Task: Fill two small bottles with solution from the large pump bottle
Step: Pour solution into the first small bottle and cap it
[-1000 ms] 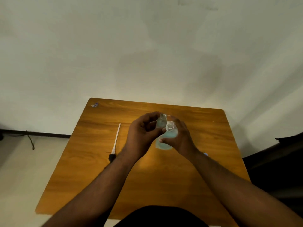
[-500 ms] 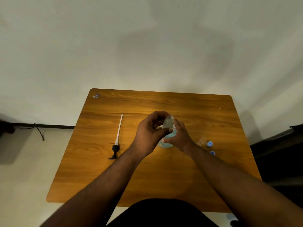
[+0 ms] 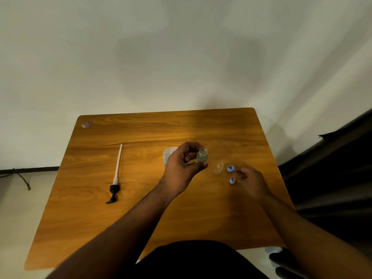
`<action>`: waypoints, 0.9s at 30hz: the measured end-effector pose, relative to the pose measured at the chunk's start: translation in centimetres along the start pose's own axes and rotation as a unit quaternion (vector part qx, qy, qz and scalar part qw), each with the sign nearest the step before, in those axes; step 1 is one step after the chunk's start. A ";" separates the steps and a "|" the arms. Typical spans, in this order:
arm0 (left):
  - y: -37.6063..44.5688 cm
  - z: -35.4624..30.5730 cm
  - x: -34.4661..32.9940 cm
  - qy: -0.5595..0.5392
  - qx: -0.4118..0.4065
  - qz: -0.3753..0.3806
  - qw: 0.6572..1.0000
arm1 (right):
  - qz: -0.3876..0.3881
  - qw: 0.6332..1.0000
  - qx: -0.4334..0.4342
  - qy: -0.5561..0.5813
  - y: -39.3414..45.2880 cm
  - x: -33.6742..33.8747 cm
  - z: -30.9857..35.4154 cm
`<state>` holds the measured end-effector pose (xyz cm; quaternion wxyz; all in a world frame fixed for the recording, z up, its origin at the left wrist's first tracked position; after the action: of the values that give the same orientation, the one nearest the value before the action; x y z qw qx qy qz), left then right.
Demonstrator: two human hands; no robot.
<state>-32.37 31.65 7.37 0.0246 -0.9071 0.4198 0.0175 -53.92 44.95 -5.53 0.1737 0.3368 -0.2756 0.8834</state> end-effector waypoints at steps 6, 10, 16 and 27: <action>1.4 1.9 -4.9 -0.009 0.011 0.006 1.000 | 0.080 0.994 0.029 -0.068 0.6 -1.8 -2.9; 1.7 3.4 -6.9 -0.016 0.021 -0.001 1.000 | 0.147 0.979 0.045 -0.135 2.2 -4.4 -3.9; 0.9 4.0 -7.8 -0.001 0.019 -0.038 0.999 | 0.223 0.943 0.115 -0.221 1.7 -7.6 -4.1; 0.7 1.1 -8.5 0.041 -0.016 -0.067 0.997 | 0.076 0.950 0.146 0.267 -2.2 7.7 6.9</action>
<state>-38.46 37.73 6.69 -0.0063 -0.9335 0.3582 -0.0149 -54.88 43.45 4.92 0.1222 0.0885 -0.1116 0.9822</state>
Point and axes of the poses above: each hand's wrist, its own y-axis towards the middle knuckle, its own x-axis out of the back of the hand, z = x × y, the point moved 9 cm from there along y, towards the middle knuckle, and after that the axes turned 9 degrees about z, right-handed, at the moved point
